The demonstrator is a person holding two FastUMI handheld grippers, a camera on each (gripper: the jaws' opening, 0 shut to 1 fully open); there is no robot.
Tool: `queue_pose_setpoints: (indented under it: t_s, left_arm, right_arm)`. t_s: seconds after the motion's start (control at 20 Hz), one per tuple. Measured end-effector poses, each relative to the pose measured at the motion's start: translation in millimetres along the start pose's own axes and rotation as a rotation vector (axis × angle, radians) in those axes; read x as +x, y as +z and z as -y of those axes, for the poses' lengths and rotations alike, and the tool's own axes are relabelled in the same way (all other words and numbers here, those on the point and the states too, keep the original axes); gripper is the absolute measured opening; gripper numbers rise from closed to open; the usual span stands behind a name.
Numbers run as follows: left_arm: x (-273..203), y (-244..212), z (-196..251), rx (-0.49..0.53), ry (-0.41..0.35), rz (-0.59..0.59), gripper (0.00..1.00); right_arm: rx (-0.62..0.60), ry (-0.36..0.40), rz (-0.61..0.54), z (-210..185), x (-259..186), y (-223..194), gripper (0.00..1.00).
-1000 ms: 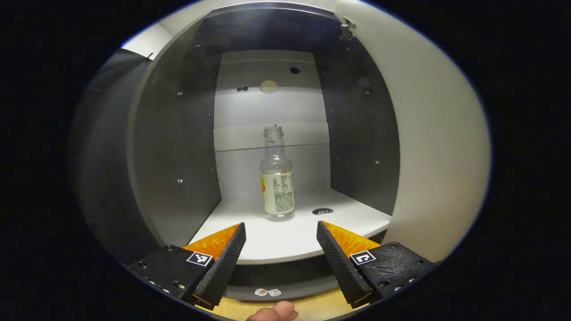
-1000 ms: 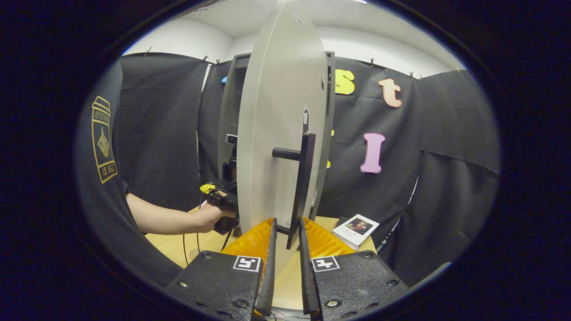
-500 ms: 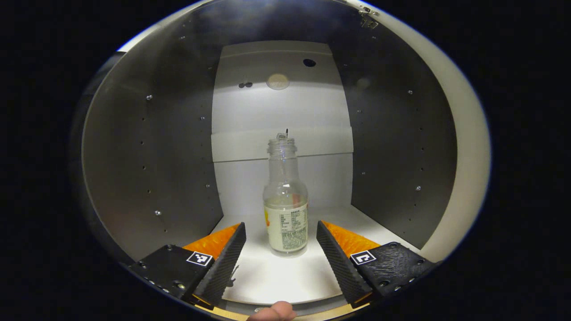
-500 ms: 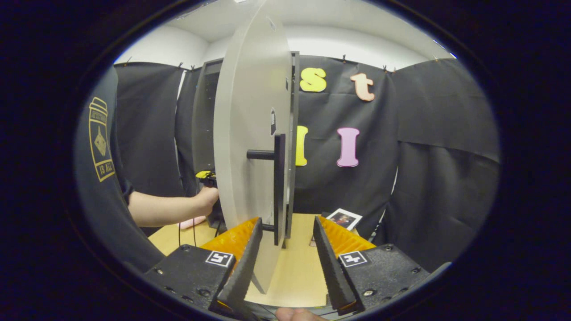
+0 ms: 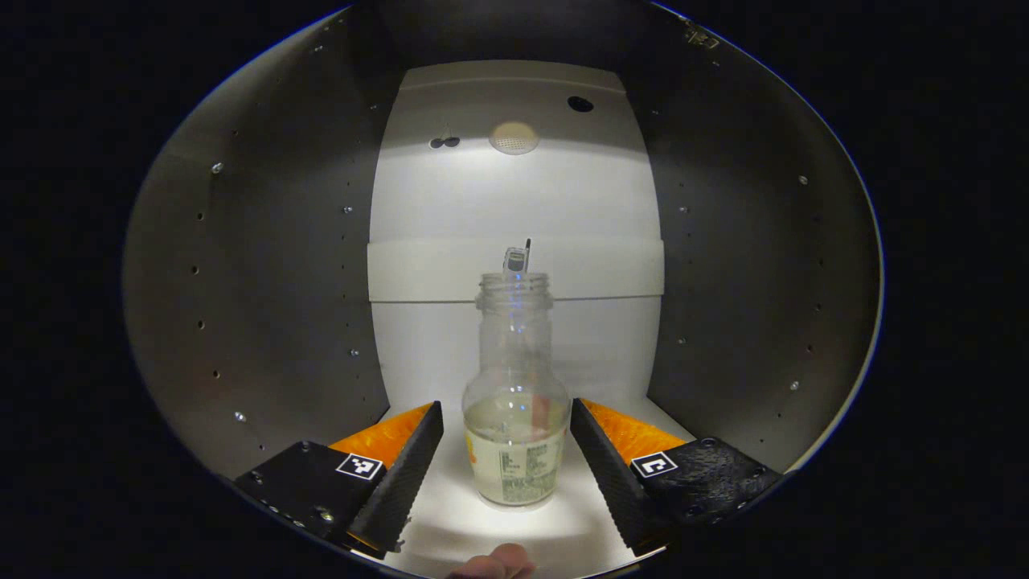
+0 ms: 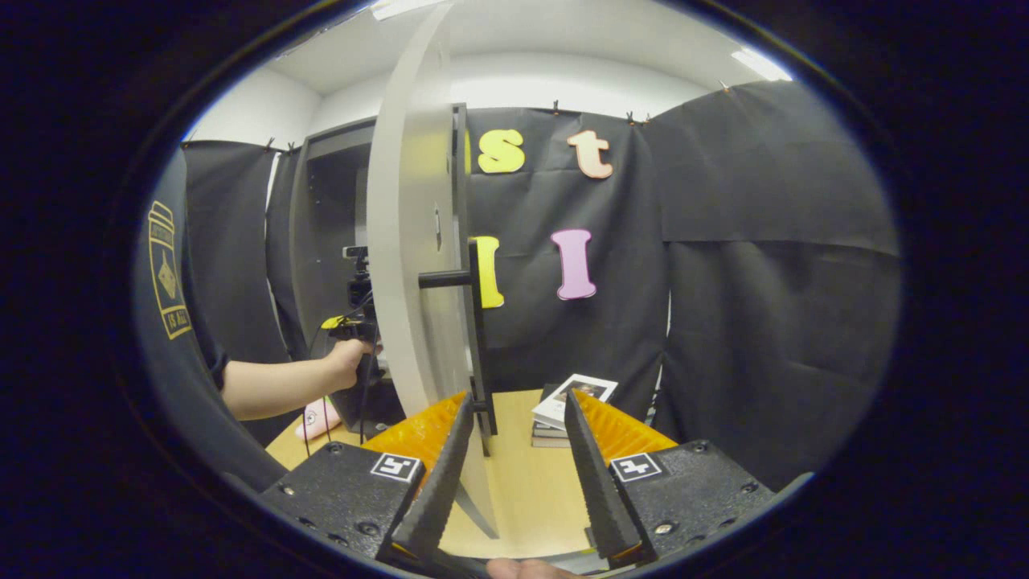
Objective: Open the cabinet door with the right hand, grasp the bottle in the cabinet with the left hand and place it on the coaster, then close the cabinet door with the right hand.
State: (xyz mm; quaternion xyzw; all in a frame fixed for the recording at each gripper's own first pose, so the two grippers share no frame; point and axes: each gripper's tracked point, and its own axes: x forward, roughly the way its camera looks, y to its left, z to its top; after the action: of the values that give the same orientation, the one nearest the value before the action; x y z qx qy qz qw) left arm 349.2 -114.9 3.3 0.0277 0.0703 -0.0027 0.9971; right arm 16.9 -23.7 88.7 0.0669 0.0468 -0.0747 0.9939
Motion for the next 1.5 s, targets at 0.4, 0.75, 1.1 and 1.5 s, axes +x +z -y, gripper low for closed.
queue_pose_setpoints:
  t_s: [0.4, 0.75, 1.1, 1.5]
  left_arm:
    - [10, 10, -7, 0.023, 0.025, 0.037, 0.77]
    - [-16, 21, 7, 0.080, 0.010, 0.068, 0.77]
    - [-80, 42, 13, 0.133, 0.011, 0.095, 0.76]
    - [-171, 62, -14, 0.134, 0.086, 0.182, 0.76]
  right_arm:
    - [-0.002, -0.001, -0.029, 4, 3, -8, 0.72]
    - [-0.015, 0.053, -0.016, 2, 7, -6, 0.71]
    - [0.053, 0.241, -0.009, -14, 14, -7, 0.74]
    - [0.041, 0.411, -0.025, -21, 17, -9, 0.89]
